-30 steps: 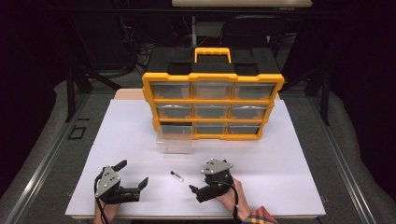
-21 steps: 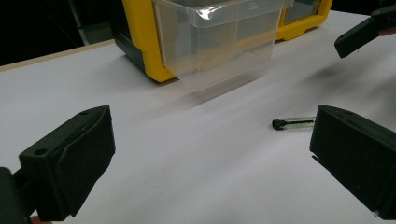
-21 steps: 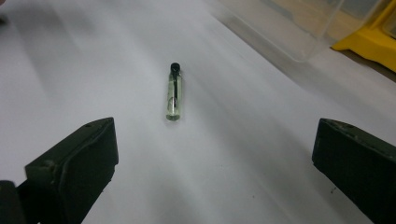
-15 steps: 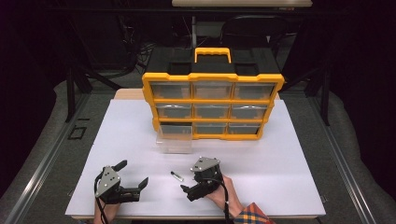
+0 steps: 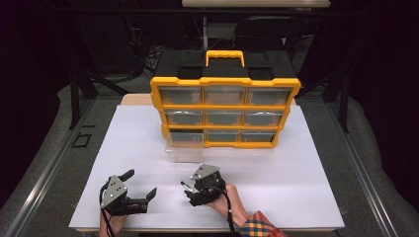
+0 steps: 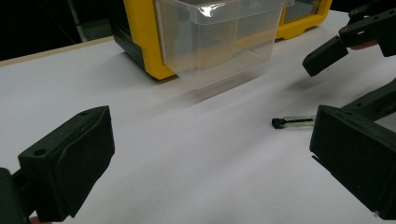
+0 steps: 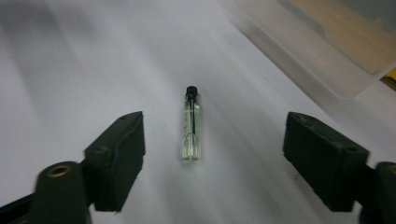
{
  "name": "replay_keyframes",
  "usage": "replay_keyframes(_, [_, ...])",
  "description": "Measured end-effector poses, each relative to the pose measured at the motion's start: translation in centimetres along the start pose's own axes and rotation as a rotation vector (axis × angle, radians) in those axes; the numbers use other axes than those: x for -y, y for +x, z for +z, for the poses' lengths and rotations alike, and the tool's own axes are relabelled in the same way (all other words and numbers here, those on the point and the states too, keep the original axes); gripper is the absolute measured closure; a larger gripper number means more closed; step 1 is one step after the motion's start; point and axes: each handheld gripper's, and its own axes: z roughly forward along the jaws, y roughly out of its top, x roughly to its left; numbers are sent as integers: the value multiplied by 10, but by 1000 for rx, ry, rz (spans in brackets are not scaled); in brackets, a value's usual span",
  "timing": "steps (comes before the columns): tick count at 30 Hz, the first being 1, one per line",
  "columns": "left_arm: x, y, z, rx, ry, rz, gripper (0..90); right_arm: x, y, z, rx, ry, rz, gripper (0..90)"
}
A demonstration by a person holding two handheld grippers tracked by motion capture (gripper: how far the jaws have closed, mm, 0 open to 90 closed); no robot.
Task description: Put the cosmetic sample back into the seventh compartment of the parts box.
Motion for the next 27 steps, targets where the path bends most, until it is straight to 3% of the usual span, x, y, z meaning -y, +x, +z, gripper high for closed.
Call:
replay_keyframes(13, [0,0,0,2,5,-3,1,-7,5,16,-7,46,2,563])
replay_keyframes(27, [0,0,0,9,3,-8,1,-8,10,26,-36,62,8,741])
